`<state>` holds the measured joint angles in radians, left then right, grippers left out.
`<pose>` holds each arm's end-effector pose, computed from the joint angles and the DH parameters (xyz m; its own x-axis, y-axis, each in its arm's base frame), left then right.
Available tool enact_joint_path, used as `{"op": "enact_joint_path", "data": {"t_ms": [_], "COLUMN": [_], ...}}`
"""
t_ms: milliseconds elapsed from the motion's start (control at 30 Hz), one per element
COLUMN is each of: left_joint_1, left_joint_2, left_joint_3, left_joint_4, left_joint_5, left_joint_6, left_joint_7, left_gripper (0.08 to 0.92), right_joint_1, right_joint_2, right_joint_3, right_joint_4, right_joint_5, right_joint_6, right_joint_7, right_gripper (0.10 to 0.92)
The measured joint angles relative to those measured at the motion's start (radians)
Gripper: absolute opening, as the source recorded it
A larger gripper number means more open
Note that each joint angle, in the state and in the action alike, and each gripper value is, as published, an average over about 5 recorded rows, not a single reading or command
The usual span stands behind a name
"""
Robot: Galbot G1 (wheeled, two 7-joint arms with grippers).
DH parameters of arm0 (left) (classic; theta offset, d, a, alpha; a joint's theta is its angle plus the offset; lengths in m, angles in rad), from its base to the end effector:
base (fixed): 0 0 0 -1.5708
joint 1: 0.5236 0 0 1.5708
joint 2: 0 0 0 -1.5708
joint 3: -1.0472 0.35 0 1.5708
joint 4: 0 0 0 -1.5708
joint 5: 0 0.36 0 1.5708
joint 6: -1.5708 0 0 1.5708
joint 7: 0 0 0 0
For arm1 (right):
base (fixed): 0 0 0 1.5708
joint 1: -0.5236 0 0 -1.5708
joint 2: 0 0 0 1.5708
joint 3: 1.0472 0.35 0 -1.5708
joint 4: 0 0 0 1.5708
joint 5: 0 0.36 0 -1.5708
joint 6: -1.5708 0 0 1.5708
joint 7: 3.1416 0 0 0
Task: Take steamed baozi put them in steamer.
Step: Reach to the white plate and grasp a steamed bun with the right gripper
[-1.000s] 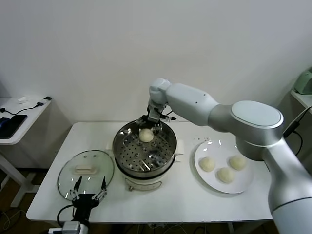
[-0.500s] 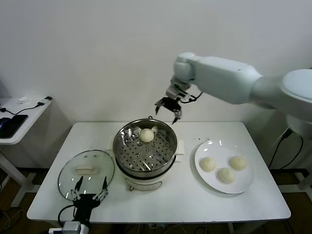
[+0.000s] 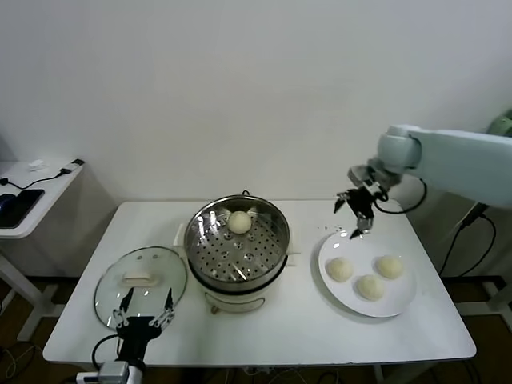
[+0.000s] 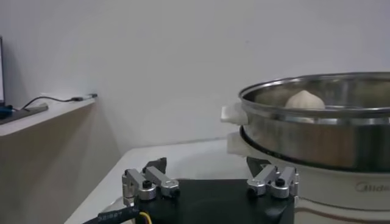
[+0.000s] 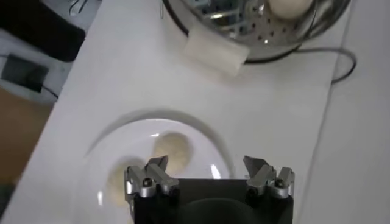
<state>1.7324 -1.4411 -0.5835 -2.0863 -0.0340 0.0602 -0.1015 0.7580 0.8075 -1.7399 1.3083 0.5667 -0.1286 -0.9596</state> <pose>0.1354 0.0409 -0.3284 -0.9724 -0.0952 0.2128 -0.0691 0.9895 0.1268 0.5431 -0.1132 -0.0986 -0.0956 -0.1730 0.9803 -0.9783 -0.1657 -0.1246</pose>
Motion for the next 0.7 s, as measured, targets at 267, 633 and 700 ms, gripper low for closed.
{"op": "enact_joint_path", "data": {"t_ms": [267, 633, 700], "left_joint_1": [0.006, 0.005, 0.002], "left_joint_2": [-0.004, -0.002, -0.003], "left_joint_3": [-0.002, -0.006, -0.006], "left_joint_4": [0.004, 0.007, 0.006], "left_joint_5": [-0.001, -0.004, -0.004], "left_joint_6": [0.0, 0.002, 0.003], "left_joint_7": [-0.002, -0.004, -0.004], "left_gripper": [0.823, 0.823, 0.823], "right_joint_1": [-0.156, -0.333, -0.356], "right_joint_2": [-0.029, 0.009, 0.019], "right_joint_3": [0.085, 0.205, 0.218], "right_joint_4": [-0.018, -0.096, -0.108], "right_joint_5": [-0.04, -0.079, -0.085], "right_joint_6": [-0.102, -0.167, -0.176], "right_joint_7": [0.056, 0.114, 0.122], "right_gripper": [0.823, 0.823, 0.823]}}
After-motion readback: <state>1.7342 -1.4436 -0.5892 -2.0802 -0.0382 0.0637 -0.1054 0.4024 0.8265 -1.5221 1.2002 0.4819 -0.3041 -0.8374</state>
